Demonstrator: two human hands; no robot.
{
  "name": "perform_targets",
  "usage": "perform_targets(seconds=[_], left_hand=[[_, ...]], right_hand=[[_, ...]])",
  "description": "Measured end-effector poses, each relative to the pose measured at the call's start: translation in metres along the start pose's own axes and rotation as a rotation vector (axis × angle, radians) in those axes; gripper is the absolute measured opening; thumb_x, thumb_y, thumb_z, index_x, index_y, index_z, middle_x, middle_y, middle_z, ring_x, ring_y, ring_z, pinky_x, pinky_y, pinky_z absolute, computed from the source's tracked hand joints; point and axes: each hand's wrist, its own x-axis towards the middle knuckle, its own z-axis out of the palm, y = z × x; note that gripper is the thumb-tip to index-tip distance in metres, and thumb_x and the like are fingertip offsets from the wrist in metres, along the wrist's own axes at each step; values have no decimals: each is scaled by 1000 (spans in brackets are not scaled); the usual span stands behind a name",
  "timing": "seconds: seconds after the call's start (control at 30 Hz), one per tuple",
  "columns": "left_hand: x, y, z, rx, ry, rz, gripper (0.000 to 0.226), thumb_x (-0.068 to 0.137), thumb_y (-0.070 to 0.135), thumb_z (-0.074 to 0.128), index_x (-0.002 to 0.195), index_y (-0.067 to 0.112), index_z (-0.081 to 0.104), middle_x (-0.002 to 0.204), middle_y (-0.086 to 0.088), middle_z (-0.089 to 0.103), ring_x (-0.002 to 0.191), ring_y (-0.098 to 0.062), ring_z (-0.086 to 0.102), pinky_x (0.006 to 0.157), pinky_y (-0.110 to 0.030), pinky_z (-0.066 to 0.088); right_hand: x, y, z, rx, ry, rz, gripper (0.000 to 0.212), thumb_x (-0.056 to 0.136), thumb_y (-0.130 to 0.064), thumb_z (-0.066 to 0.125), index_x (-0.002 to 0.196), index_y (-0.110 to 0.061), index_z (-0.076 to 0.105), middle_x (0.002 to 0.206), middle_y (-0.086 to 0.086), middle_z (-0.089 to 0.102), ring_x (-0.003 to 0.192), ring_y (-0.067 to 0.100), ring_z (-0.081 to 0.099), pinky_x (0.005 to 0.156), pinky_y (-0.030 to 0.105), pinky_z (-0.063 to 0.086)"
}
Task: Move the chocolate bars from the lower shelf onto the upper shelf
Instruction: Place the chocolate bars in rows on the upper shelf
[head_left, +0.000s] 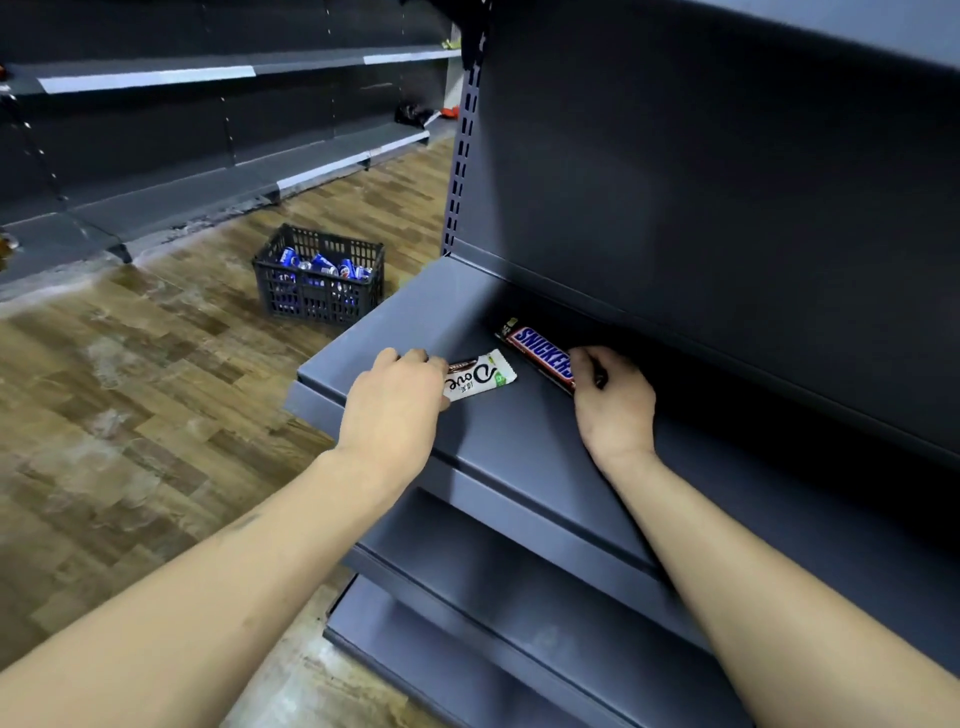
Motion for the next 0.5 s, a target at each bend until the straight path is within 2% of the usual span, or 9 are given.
perform_targets(seconds=[0.1,0.2,0.27,0.33,0.4,0.5], left_hand=[[-3,-5,-2,-57,-35,19,21,97,23,52,117,21,58,102,0,56,93,-22,44,72,-37,47],[-3,-8,-4,-95,-62,22,23,95,21,54,118,21,59,103,0,56,90,-19,39,71,-38,47],[-2,-7,-6,-123,-74,20,25,94,19,56,118,22,59,104,0,56,88,-18,36,70,-38,45],[-2,-6,-9,-144,-73,24,28,93,18,57,120,24,59,104,1,59,90,-20,39,71,-38,46],[-7,-5,-12,-177,-49,24,34,91,18,58,124,26,54,103,1,62,94,-23,44,72,-39,47],[-17,-2,-17,-238,4,33,46,88,18,61,130,26,46,102,2,64,98,-24,49,72,-39,48]], right_hand=[[-8,-2,-6,-3,-50,18,28,99,-35,52,108,-16,69,103,1,69,94,14,59,77,18,36],[-13,-2,-8,-27,-109,-25,31,87,-42,68,108,-19,69,99,-6,64,95,11,57,83,23,42],[-14,0,-5,-100,-112,-68,34,84,-39,72,110,-19,68,103,-1,62,100,17,54,88,28,42],[-15,3,-5,-168,-80,-86,30,86,-35,70,111,-19,69,110,5,62,104,25,51,88,26,36],[-18,5,-8,-195,-27,-68,28,86,-29,69,113,-19,68,112,7,60,103,27,48,85,22,29],[-24,7,-16,-179,25,-8,30,86,-22,70,115,-17,68,113,9,60,101,29,48,86,24,30]])
